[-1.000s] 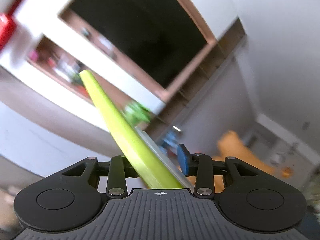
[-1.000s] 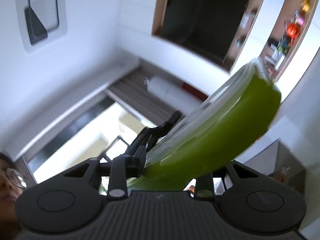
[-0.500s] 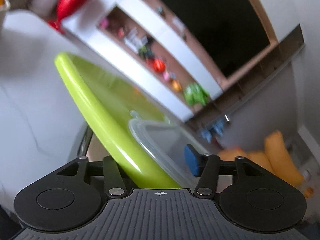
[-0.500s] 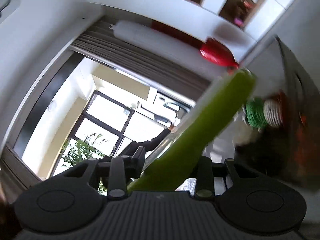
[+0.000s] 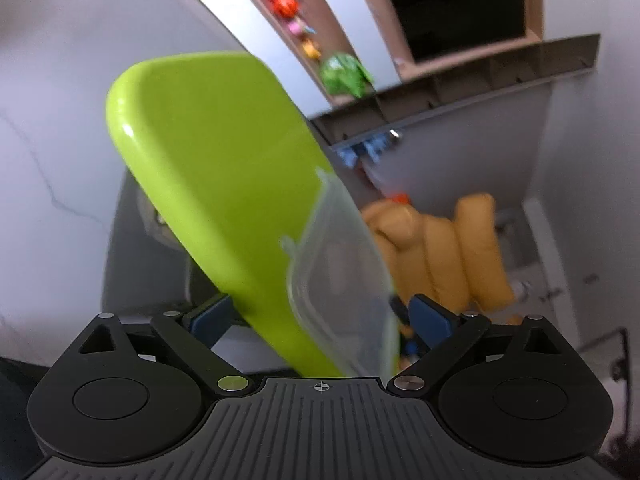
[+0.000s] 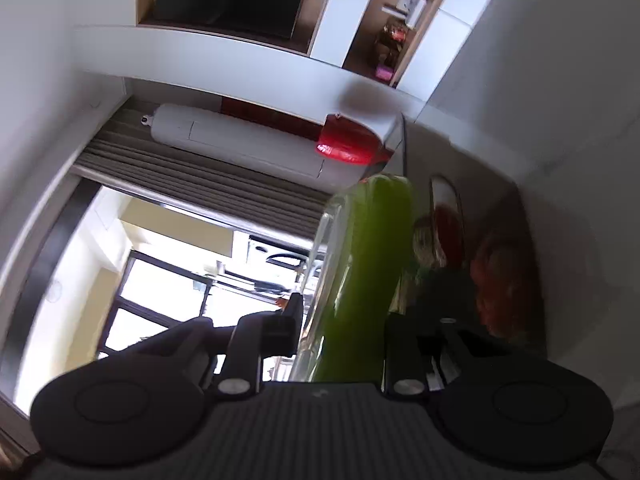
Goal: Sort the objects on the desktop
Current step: 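Carry the lime-green lid over the box with both tools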
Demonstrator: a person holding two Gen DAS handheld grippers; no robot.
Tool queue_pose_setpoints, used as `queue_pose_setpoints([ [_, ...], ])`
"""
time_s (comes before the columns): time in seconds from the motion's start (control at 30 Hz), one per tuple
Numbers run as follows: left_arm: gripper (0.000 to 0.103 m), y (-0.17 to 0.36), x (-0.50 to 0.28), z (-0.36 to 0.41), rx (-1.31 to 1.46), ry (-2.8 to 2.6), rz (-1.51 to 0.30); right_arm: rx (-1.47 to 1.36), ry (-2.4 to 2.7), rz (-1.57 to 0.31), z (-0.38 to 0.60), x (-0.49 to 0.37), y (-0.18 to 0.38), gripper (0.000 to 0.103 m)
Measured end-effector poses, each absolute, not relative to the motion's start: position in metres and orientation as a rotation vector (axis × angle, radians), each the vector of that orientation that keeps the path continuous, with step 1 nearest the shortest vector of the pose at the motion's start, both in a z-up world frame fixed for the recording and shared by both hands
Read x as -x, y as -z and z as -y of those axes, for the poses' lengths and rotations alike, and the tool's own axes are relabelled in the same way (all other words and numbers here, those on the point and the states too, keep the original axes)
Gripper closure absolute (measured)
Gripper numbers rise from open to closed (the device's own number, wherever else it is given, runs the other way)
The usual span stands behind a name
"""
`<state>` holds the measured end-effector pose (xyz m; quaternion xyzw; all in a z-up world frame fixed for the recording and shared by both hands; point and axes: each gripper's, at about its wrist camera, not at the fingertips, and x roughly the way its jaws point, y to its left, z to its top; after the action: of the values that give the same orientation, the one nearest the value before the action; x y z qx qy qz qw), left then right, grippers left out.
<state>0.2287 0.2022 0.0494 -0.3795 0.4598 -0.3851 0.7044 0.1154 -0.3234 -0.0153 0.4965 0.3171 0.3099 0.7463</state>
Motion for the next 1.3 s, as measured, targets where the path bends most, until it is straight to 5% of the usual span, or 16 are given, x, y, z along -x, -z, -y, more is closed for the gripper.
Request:
queue_pose_setpoints([
  [0.23,0.003,-0.081,-0.248,-0.251,0.703,0.469,-0.862,-0.934,-0.570,-0.712,0.312,-0.139,-0.005,0.068],
  [0.5,0.002,-0.026,-0.314,-0.218,0.858,0.391,-0.970,-1.115,-0.550,-0.687,0.331,-0.116,0.011,0.068],
  [0.6,0.003,-0.017,-0.321,-0.208,0.895,0.415,-0.981,-1.144,-0.558,-0.691,0.337,-0.108,0.012,0.056],
  [0.67,0.011,-0.014,-0.322,-0.204,0.890,0.419,-0.986,-1.148,-0.539,-0.708,0.344,-0.101,0.008,0.046],
  [0.73,0.033,-0.011,-0.324,-0.201,0.884,0.422,-0.992,-1.094,-0.510,-0.785,0.344,-0.103,0.002,0.046],
  [0.93,0.037,-0.003,-0.329,-0.191,0.868,0.432,-1.007,-0.911,-0.382,-0.825,0.339,-0.100,-0.002,0.024],
  [1.17,0.041,-0.004,-0.320,-0.190,0.862,0.436,-0.950,-1.063,-0.345,-0.702,0.351,-0.058,0.021,0.028],
  [1.23,0.043,-0.010,-0.313,-0.189,0.831,0.431,-0.927,-1.012,-0.345,-0.675,0.349,-0.052,0.012,0.057],
  [1.3,0.043,-0.015,-0.303,-0.189,0.816,0.404,-0.917,-0.960,-0.345,-0.648,0.347,-0.046,0.003,0.055],
])
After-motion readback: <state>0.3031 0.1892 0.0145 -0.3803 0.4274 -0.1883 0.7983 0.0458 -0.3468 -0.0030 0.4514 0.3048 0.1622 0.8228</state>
